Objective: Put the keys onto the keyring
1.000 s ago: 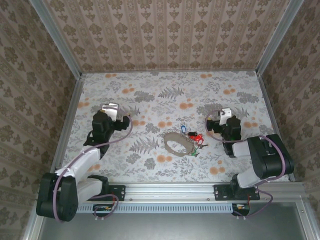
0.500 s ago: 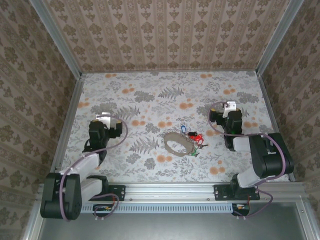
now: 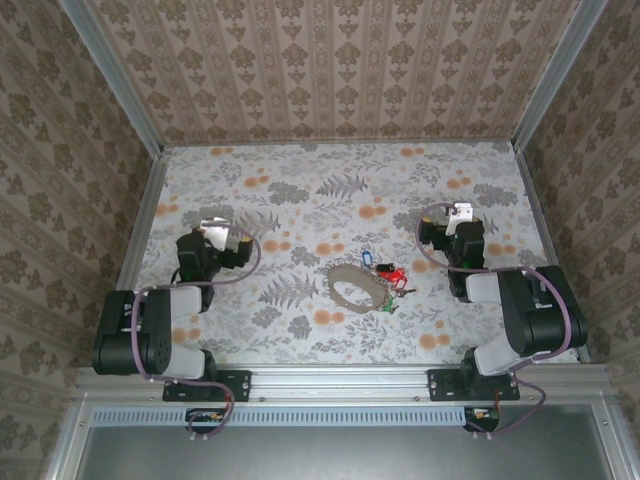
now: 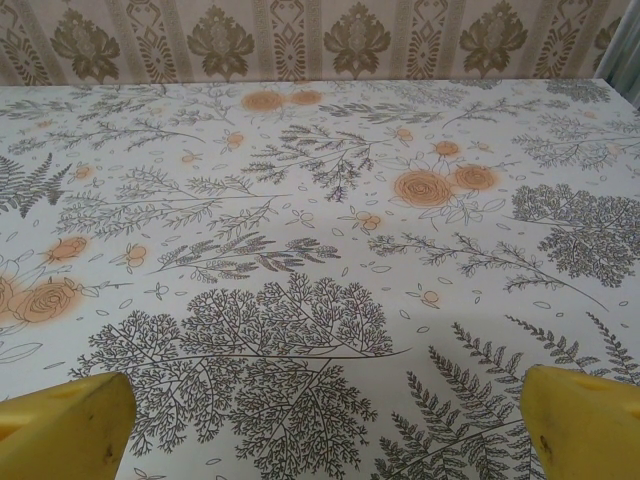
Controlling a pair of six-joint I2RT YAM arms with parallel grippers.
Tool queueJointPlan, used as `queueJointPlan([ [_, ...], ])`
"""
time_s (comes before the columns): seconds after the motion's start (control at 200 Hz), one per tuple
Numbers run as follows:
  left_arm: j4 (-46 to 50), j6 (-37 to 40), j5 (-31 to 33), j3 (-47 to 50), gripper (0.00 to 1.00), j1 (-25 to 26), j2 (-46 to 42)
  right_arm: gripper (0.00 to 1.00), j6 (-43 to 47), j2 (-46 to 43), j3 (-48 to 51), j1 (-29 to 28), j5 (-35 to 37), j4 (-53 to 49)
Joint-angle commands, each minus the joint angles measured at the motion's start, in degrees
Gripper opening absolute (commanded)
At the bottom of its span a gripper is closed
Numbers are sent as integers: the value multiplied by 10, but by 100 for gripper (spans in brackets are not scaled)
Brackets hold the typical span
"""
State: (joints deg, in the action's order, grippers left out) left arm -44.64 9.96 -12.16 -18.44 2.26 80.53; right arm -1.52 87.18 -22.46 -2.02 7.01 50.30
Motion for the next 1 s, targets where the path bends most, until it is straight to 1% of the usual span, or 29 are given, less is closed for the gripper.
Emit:
queueJointPlan([
  [0.0, -38, 0, -52, -14, 100, -14, 8, 100, -6, 5, -5, 1, 10, -6],
  [0.075, -44, -12, -73, -17, 100, -29, 17, 100, -6, 5, -5, 1, 9, -6],
  [0.105, -51, -16, -71, -18, 100, -32, 22, 100, -7, 5, -5, 1, 10, -6],
  [0.195, -30, -26, -72, -34, 100, -38, 29, 100, -7, 5, -5, 1, 9, -6],
  [0.27, -7, -33, -64, -50, 100, -42, 37, 100, -6, 5, -5, 1, 10, -6],
  [0.33, 15, -42, -41, -69, 100, -42, 49, 100, -7, 5, -5, 1, 10, -6],
  [0.385, 14, -50, -31, -69, 100, -47, 52, 100, -7, 5, -5, 1, 11, -6],
  [0.405, 7, -53, -21, -63, 100, -46, 53, 100, -7, 5, -5, 1, 10, -6],
  [0.43, -28, -54, -20, -48, 100, -46, 63, 100, -7, 5, -5, 1, 10, -6],
  [0.475, -137, -48, -40, -13, 100, -46, 88, 100, -6, 5, -5, 1, 10, -6],
  [0.53, -114, -42, -44, 3, 100, -45, 63, 100, -7, 4, -5, 1, 10, -6],
  [0.58, -160, -35, -52, 6, 100, -41, 81, 99, -7, 5, -5, 1, 10, -6],
  [0.6, -146, -35, -50, 3, 100, -41, 76, 100, -7, 5, -4, 1, 10, -6],
  [0.635, -90, -38, -42, -14, 100, -40, 68, 100, -7, 5, -5, 1, 10, -6],
  [0.665, -72, -41, -36, -31, 100, -39, 74, 100, -7, 5, -5, 1, 10, -6],
  [0.695, -73, -48, -34, -35, 100, -44, 77, 100, -7, 5, -5, 1, 10, -6],
  [0.75, -55, -68, 18, -42, 100, -46, 76, 99, -6, 4, -4, 0, 10, -5],
  [0.785, -54, -68, 35, -43, 100, -40, 76, 99, -6, 4, -4, 1, 10, -5],
  [0.92, -53, -56, 74, -43, 100, -20, 74, 100, -6, 4, -4, 1, 10, -5],
  [0.995, -48, -58, 77, -45, 100, -19, 74, 100, -6, 4, -4, 1, 10, -5],
])
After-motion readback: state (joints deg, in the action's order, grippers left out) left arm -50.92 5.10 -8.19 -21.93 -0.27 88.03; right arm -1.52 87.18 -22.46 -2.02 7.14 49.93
